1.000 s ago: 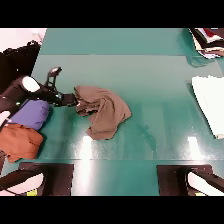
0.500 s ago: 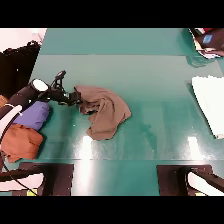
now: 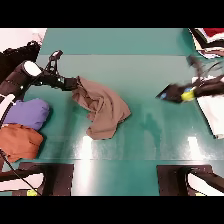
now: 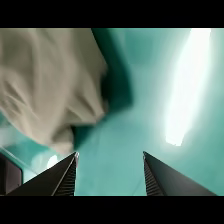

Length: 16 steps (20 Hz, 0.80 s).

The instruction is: Fold the shirts.

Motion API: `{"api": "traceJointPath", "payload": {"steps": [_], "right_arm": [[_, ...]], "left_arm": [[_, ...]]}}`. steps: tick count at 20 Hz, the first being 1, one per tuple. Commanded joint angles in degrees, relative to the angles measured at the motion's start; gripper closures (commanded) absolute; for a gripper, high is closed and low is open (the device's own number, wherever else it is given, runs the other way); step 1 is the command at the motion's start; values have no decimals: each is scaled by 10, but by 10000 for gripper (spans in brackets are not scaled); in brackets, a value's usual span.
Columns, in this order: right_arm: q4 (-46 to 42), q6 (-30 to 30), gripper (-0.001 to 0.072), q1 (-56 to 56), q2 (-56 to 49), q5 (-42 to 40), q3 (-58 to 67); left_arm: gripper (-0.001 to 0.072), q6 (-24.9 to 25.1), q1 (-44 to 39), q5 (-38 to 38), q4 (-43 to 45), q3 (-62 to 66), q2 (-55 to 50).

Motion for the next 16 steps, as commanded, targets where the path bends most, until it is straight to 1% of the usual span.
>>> {"api": "traceJointPath", "payload": {"steps": [1,3,4,9,10,11,12,13,16], "right_arm": [[59,-29,236,85,-30,-117,-119],[150,-95,236,126,-80,-144,-124],[172,-112,236,142,-108,-150,-114],[176,-116,236,177,-212,-175,-17],[175,-116,268,177,-227,-174,3],[175,-116,366,177,-238,-172,19],[174,-116,558,177,-246,-170,32],[168,-116,700,176,-250,-169,43],[134,-116,698,152,-234,-157,78]], "left_arm": [[681,0,0,-14,21,17,0],[681,0,0,-18,21,17,0],[681,0,0,-20,21,17,0],[681,0,0,-20,21,17,0],[681,0,0,-20,21,17,0],[681,0,0,-20,21,17,0],[681,0,0,-20,21,17,0],[681,0,0,-20,21,17,0],[682,-4,0,-30,53,35,12]]}}
